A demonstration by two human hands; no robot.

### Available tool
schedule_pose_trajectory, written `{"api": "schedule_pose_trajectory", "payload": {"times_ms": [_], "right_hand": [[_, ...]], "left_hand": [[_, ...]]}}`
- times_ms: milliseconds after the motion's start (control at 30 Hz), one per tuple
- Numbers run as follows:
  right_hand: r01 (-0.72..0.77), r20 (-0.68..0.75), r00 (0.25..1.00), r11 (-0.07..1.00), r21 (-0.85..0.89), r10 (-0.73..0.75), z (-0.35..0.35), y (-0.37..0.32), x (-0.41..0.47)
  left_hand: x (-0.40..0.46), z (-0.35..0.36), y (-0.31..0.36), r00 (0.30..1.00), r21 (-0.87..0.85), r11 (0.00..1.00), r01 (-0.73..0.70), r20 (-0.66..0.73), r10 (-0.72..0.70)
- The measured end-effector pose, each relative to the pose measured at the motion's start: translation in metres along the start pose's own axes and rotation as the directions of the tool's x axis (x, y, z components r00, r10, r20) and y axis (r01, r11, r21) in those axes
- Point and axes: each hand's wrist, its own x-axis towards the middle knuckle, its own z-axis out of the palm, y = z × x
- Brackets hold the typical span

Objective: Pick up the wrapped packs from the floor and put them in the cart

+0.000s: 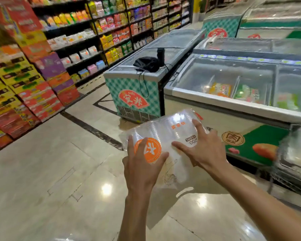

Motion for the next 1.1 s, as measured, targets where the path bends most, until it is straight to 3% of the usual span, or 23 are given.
{"api": "schedule_pose_trajectory", "payload": {"times_ms": [200,467,767,1100], "right_hand": [[-0.223,-0.122,0.969,0.974,-0.047,0.216,-0.135,0.155,-0.015],[-0.496,-0.240,0.845,0.868,-0.020,0.478,-0.251,0.332,-0.044],[-0.679,-0.280,0.699,0.734,0.029,0.658,-0.290,0.466,0.001],[-0.760,-0.315,0.577,0.636,0.130,0.754,-0.348,0.594,0.055]], "left_hand": [[-0.037,0.082,0.163,0.957,-0.081,0.968,-0.237,0.149,0.247],[-0.090,0.203,0.335,0.801,-0.239,0.853,-0.464,0.299,0.519],[-0.076,0.337,0.455,0.673,-0.269,0.793,-0.547,0.422,0.608],[-0.069,0.444,0.604,0.520,-0.312,0.702,-0.640,0.497,0.695]]}}
